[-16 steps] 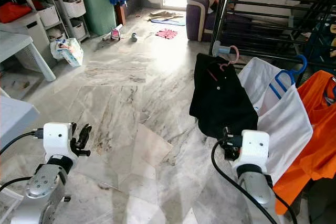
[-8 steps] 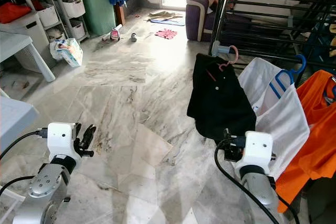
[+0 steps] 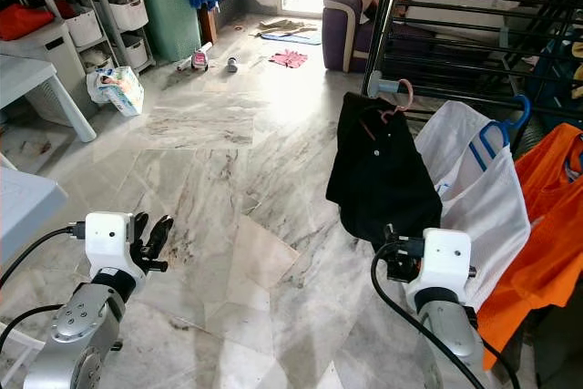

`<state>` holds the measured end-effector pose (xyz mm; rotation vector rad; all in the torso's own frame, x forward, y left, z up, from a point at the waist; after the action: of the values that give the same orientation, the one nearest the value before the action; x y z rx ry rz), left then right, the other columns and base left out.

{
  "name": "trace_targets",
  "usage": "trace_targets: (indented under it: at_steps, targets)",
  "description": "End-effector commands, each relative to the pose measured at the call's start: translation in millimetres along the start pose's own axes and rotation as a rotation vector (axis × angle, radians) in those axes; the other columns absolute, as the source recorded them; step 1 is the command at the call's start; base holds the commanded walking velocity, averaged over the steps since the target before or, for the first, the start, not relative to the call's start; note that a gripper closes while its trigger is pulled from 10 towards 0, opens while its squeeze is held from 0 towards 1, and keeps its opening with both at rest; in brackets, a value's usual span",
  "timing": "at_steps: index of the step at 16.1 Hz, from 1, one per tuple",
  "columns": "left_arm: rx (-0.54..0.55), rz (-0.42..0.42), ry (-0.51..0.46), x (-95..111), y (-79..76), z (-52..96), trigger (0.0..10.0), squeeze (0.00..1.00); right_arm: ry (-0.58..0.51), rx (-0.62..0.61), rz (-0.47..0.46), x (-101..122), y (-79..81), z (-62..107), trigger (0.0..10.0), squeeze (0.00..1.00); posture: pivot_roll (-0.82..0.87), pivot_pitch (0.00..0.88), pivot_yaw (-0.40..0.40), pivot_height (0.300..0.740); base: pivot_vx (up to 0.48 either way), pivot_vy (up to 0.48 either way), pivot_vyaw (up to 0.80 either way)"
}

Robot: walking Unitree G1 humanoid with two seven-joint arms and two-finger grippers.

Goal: Hang hanger

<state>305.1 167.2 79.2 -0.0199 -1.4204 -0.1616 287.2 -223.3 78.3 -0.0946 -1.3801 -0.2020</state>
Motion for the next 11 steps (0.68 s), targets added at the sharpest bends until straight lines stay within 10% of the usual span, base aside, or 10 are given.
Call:
trace_targets:
  at_steps: [1,11]
  targets:
    - [-0.016,-0.003,-0.013,4,-0.7,-2.7,10.0,0.0,-0.005,-0.02,0.092,5,-1.3,-3.3,10.0,0.0,-0.05,0.0,0.001,0.74,0.259,0.0,0.0]
    - [-0.034,0.001,-0.027,7,-3.8,-10.1,10.0,0.0,-0.013,-0.018,0.084,9,6.8,-7.7,10.0,0.0,-0.07,0.0,0.009,0.74,0.298,0.0,0.0]
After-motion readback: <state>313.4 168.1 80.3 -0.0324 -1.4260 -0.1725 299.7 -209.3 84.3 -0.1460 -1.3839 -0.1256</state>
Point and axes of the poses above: a point about 5 cm out from each wrist's last joint towards the gripper, its own z axis pointing back from the gripper into the wrist, its own x axis along the axis of the wrist's last joint, y = z × x, the point moved 6 cm from there along -z, pointing out of the wrist towards the gripper, and after that the axes turned 7 degrees about -z, right-handed, at the moved point
